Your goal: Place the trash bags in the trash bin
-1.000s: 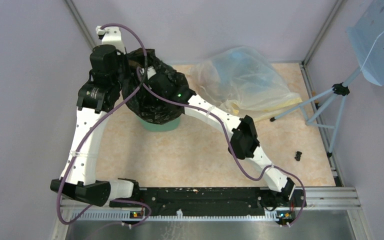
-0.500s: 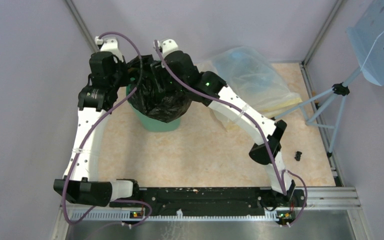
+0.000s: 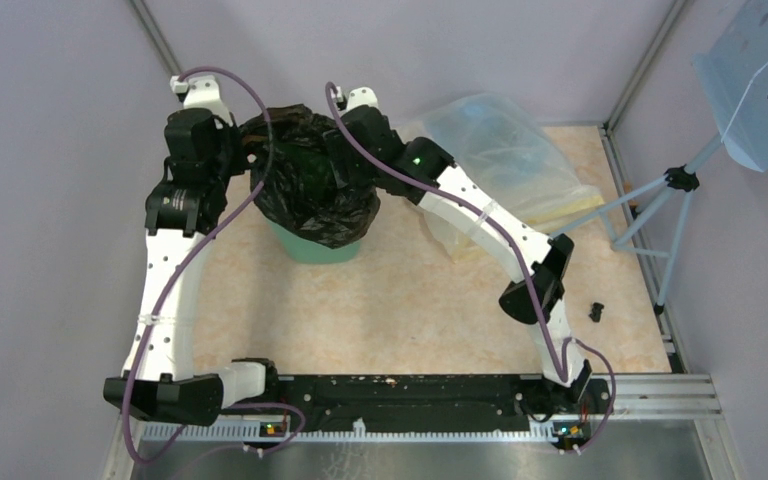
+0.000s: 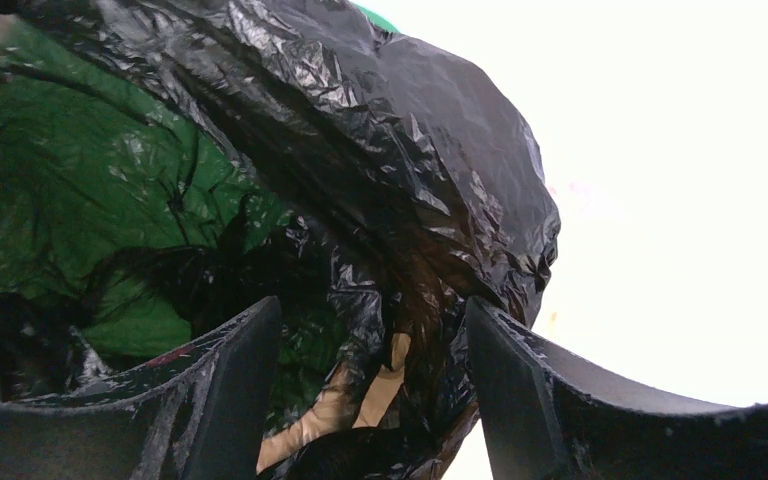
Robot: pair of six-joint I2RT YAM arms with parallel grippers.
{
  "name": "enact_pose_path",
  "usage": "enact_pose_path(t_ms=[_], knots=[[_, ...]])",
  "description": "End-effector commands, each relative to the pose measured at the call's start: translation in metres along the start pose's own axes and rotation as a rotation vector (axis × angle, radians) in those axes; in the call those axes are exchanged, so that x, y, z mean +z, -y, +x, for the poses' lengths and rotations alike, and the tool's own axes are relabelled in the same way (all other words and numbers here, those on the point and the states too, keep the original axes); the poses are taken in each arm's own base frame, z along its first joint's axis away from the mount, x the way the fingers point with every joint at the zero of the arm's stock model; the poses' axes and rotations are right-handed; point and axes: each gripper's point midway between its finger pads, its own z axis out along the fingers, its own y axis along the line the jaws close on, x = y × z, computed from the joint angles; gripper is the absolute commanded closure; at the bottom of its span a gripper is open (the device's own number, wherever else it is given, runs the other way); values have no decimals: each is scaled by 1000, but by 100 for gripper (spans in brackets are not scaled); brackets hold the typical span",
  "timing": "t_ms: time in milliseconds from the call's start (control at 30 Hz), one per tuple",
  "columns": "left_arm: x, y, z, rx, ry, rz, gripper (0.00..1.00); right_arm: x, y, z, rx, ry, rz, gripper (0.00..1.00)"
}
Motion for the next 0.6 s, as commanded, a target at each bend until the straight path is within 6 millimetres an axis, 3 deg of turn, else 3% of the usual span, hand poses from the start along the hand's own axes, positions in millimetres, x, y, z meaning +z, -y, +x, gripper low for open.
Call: enact_pose_path(t_ms=[0, 133, 267, 367, 433, 567], knots=[[5, -8, 1, -9, 18, -38, 100, 19, -8, 15, 48, -53, -41, 35], [16, -12, 18, -4, -13, -59, 100, 34, -16, 29, 74, -90, -48, 40], [26, -12, 35, -1, -43, -60, 100, 35, -19, 25, 97, -85, -58, 70], [24, -6, 38, -9, -52, -24, 100, 22, -7, 14, 91, -57, -16, 90], [16, 7, 32, -33, -41, 47, 100, 12, 6, 8, 73, -45, 27, 97], [-11, 54, 28, -90, -50, 327, 100, -9, 32, 6, 36, -62, 84, 100]])
